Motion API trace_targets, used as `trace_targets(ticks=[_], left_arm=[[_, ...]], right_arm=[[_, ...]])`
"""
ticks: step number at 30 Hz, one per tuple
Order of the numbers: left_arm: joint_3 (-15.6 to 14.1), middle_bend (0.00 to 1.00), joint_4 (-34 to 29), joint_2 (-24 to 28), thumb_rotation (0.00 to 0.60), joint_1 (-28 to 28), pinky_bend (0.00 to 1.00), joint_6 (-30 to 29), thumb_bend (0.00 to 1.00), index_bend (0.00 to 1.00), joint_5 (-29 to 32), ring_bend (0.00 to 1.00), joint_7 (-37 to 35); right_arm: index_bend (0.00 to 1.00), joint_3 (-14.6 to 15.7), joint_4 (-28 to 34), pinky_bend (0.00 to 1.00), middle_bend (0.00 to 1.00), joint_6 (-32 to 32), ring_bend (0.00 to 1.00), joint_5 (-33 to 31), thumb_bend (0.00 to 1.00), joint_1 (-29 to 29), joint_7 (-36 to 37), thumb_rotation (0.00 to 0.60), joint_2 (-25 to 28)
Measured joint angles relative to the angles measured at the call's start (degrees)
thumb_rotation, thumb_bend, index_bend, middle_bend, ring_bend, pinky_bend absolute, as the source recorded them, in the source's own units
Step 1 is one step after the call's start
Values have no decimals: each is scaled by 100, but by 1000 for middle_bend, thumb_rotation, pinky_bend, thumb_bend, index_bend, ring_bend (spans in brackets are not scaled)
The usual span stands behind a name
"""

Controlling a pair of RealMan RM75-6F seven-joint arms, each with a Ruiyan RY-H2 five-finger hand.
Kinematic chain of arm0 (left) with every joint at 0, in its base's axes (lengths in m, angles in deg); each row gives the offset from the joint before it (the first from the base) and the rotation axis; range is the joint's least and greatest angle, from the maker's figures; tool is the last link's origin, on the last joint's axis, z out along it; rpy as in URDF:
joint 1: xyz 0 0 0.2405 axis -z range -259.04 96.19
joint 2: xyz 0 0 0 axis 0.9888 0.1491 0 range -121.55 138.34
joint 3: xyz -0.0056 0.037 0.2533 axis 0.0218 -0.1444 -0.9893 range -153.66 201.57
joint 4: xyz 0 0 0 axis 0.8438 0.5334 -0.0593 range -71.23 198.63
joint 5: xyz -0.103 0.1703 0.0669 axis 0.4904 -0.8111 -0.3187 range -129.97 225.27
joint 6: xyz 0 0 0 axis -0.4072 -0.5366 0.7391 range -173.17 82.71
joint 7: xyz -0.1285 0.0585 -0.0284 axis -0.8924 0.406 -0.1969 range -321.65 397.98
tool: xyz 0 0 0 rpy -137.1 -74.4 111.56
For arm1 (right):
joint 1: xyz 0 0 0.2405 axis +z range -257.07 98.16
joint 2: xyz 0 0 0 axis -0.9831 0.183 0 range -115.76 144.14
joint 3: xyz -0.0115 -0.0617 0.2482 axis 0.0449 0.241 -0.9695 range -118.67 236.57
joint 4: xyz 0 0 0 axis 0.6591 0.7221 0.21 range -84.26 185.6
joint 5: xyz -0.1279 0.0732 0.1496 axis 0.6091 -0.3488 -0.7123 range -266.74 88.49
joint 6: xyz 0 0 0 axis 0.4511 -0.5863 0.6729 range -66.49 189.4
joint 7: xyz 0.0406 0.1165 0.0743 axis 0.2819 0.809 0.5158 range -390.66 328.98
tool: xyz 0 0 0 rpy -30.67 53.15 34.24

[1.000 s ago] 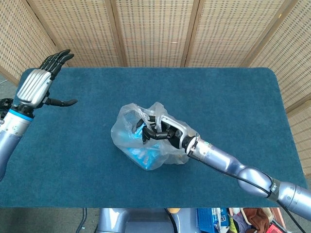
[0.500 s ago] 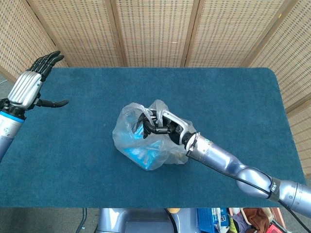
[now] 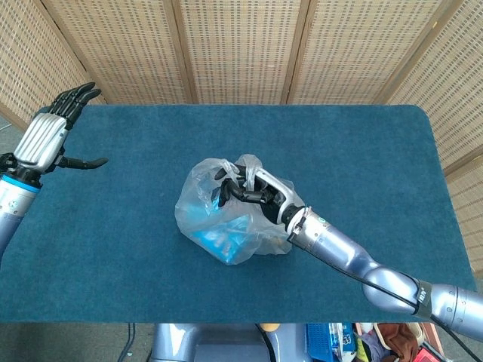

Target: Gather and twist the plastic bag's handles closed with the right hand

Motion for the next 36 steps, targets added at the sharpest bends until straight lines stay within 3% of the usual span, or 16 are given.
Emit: trace_targets(ticks=[3, 12, 20, 27, 36], left_arm=[[-16, 0, 40, -10, 600, -40, 32, -23, 62, 0, 6, 0, 3], [-131, 0, 238, -94, 600, -192, 33, -59, 65, 0, -3, 0, -119], [-238, 0, 268, -154, 600, -459, 33, -322, 66, 0, -37, 0, -178], [-365, 0, 89, -212, 600, -966, 29, -834, 75, 0, 81, 0, 142], [-624, 0, -244, -336, 600, -1772, 24, -1577, 92, 0, 269, 0, 665]], right_arm=[[442, -25, 21, 648, 655, 34, 571, -36, 692, 10, 32, 600, 52], [532, -16, 136, 743, 687, -16, 634, -71, 713, 63, -3, 600, 207], [644, 104, 214, 864, 720, 60, 695, 15, 992, 98, -157, 600, 384], [655, 203, 240, 900, 730, 121, 706, -22, 1000, 175, -224, 600, 574], [668, 555, 354, 905, 743, -59, 716, -166, 1000, 520, -591, 600, 909]])
